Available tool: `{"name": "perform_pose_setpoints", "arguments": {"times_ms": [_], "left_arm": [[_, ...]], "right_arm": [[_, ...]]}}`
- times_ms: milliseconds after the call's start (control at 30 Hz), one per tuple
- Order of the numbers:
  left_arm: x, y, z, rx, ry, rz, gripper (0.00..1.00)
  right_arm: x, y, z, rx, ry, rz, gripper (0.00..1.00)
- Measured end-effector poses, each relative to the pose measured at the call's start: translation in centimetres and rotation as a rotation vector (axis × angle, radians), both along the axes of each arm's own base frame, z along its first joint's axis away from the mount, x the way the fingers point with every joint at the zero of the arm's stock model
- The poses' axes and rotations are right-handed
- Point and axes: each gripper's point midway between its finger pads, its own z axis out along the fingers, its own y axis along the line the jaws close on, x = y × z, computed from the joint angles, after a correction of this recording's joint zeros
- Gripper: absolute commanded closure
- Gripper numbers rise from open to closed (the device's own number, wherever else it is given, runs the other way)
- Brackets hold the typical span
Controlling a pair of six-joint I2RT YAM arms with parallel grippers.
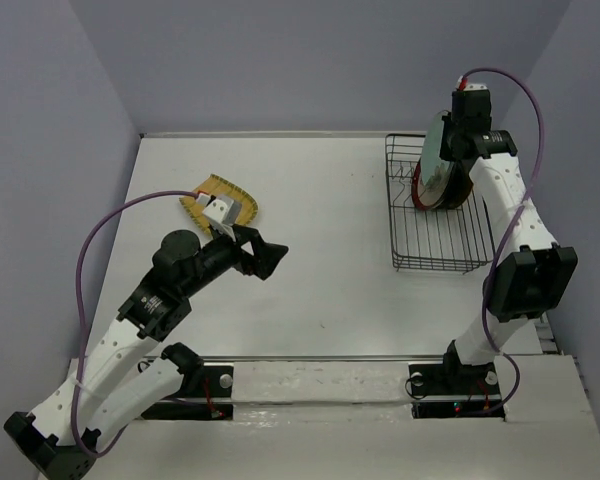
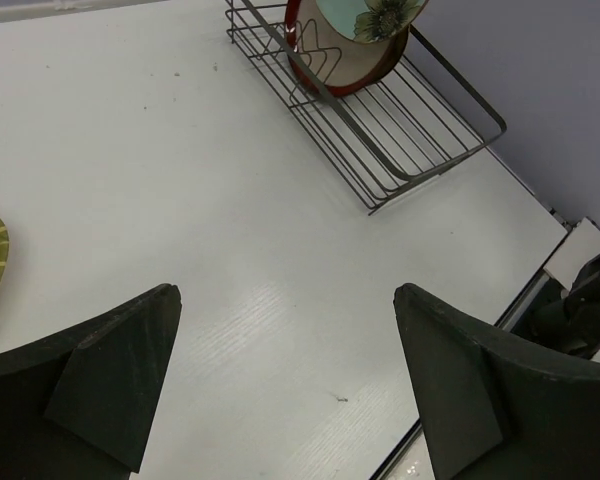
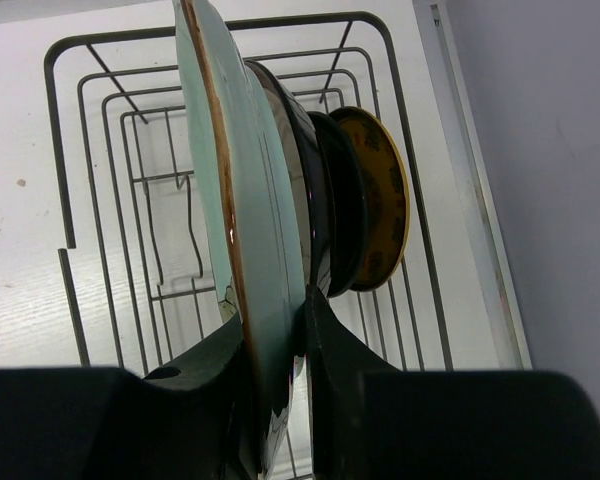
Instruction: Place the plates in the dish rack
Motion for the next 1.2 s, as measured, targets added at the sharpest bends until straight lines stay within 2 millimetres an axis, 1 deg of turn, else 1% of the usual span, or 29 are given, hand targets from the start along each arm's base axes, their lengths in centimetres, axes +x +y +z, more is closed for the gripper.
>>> {"name": "perform_pose_setpoints", "arguments": {"times_ms": [267,467,567,667,767,833,967,1133,1200], "left_arm": [[0.3,0.3,-0.2,0.008,0.001,0.023,0.01],[0.6,0.5,-0.4,0.015,0.005,0.042,0.01],[0.7,0.6,-0.4,0.016,0.005,0.050,0.01],[0.9,0.7,-0.4,0.018,0.005,0.061,0.01],[1.1,0.8,-0.5,0.022,0.007,0.076,0.01],[1.4,1.0,-0.7,0.029,0.011,0.093,0.01],[1.9,1.5,-1.0,0.040,0.015,0.133,0.01],[3.2,2.4,-1.9,0.060,0.043,0.195,0.01],[4.1,3.0,-2.6,0.066,0.069,0.230,0.01]], "right_arm": [[0.5,-0.2,-0.5,-0.015,0.001,-0.002,0.93],[0.8,0.0,-1.4,-0.010,0.014,0.003,0.93],[1.3,0.1,-2.2,-0.006,0.026,0.004,0.93],[1.7,0.2,-3.7,-0.001,0.040,0.006,0.93],[1.6,0.5,-5.6,0.015,0.071,0.012,0.93],[1.8,0.8,-6.2,0.024,0.073,0.020,0.93],[1.4,1.1,-7.7,0.037,0.104,0.035,0.93],[1.2,1.4,-9.4,0.054,0.125,0.042,0.93],[1.3,1.5,-9.9,0.061,0.122,0.043,0.93]]}}
